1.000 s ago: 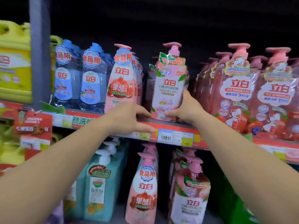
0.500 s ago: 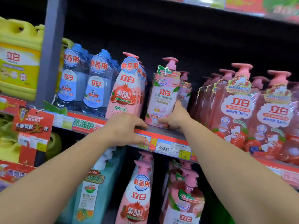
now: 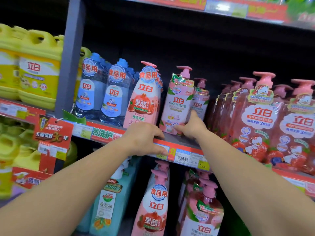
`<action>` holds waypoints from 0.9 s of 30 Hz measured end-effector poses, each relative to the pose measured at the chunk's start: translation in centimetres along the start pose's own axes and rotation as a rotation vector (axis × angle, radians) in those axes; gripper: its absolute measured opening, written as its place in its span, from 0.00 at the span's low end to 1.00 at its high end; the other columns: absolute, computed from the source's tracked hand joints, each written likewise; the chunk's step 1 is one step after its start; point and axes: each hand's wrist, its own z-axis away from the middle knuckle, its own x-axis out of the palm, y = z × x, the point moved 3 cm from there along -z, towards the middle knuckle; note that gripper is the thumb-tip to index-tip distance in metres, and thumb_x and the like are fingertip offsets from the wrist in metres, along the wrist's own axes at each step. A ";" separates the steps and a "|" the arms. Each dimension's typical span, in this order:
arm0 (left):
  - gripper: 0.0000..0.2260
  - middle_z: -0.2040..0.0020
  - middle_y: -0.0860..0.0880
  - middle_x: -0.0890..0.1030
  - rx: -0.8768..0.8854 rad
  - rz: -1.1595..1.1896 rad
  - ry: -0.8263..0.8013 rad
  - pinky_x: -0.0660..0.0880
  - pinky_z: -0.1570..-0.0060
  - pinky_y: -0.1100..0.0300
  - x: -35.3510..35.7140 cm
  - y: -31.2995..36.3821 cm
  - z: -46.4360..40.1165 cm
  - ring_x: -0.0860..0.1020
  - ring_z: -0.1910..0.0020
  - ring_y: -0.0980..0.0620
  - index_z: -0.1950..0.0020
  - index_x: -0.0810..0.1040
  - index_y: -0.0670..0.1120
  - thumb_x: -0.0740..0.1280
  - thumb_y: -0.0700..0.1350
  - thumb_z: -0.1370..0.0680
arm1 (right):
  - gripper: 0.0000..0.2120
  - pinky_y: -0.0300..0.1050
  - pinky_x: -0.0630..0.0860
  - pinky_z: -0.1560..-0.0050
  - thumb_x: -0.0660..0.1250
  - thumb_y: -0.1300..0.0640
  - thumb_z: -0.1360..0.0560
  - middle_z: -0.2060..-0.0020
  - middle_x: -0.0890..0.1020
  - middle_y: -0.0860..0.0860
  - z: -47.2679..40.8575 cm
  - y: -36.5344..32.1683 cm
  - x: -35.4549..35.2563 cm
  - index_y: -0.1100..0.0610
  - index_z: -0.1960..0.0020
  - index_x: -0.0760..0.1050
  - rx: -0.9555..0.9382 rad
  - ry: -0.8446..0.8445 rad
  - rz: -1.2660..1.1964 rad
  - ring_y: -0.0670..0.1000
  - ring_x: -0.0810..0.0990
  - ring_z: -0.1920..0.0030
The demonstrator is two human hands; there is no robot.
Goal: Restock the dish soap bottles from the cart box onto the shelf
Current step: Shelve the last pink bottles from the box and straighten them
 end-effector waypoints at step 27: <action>0.28 0.29 0.45 0.70 -1.284 -0.479 -0.159 0.62 0.31 0.48 -18.0 -43.2 64.9 0.64 0.29 0.42 0.31 0.70 0.51 0.64 0.65 0.27 | 0.39 0.57 0.59 0.26 0.66 0.43 0.25 0.24 0.60 0.55 41.5 -47.0 54.3 0.51 0.22 0.52 -0.780 -0.694 0.196 0.60 0.55 0.23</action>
